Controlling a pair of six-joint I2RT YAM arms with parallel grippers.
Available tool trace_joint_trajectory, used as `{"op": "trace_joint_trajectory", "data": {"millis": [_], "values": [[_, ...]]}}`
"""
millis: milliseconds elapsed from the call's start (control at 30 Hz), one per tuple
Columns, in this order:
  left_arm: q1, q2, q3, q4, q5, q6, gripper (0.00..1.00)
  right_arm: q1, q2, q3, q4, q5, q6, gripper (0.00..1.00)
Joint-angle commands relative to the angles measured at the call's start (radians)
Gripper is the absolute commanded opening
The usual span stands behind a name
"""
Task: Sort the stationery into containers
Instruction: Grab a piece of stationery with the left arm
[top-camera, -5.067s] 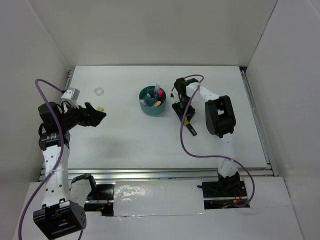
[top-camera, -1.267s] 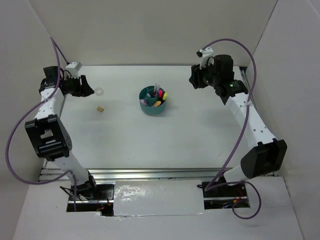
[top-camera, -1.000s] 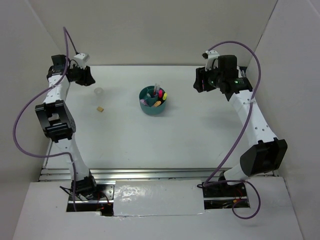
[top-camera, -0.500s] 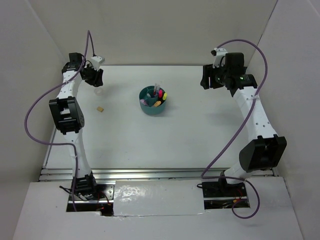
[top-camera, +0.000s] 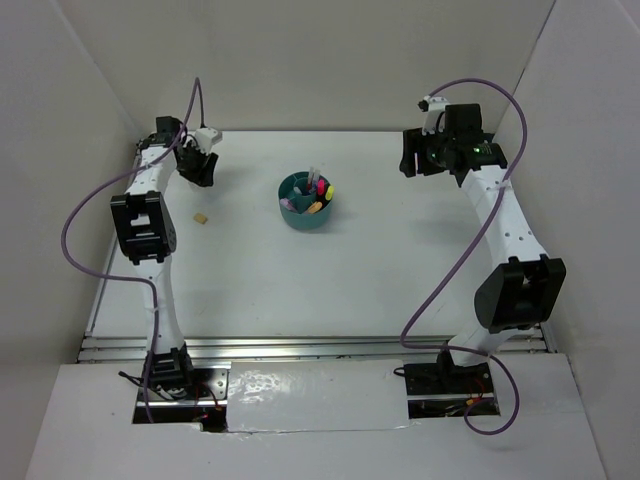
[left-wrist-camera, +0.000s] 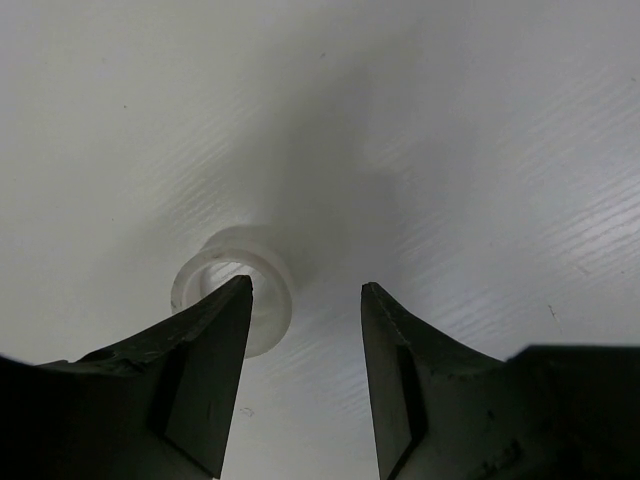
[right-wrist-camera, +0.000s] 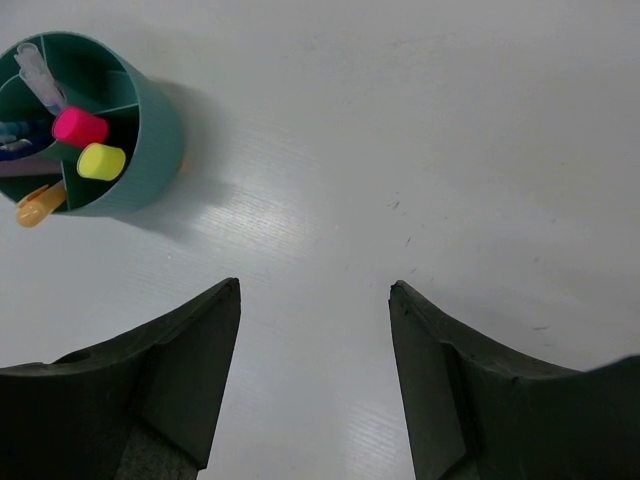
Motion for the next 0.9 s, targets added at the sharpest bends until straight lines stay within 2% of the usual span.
{"op": "trace_joint_trajectory", "data": {"millis": [0, 333, 667, 767, 867], "values": [[0.005, 0.03, 0.035, -0.008, -0.019, 0.013, 0.6, 0.0, -0.014, 0.025, -0.007, 0.015, -0.007, 0.68], [0.032, 0.06, 0.032, 0.025, -0.016, -0.027, 0.6, 0.006, -0.011, 0.031, -0.021, 0.011, -0.014, 0.69], [0.019, 0.042, -0.037, -0.032, 0.032, 0.03, 0.5, 0.014, -0.008, 0.054, -0.018, -0.035, -0.008, 0.66], [0.019, 0.033, -0.051, -0.052, 0.056, 0.031, 0.41, 0.018, -0.016, 0.064, -0.013, -0.095, 0.015, 0.67], [0.017, -0.004, -0.089, -0.052, 0.093, 0.039, 0.24, 0.032, -0.019, 0.09, -0.007, -0.164, 0.042, 0.68]]}}
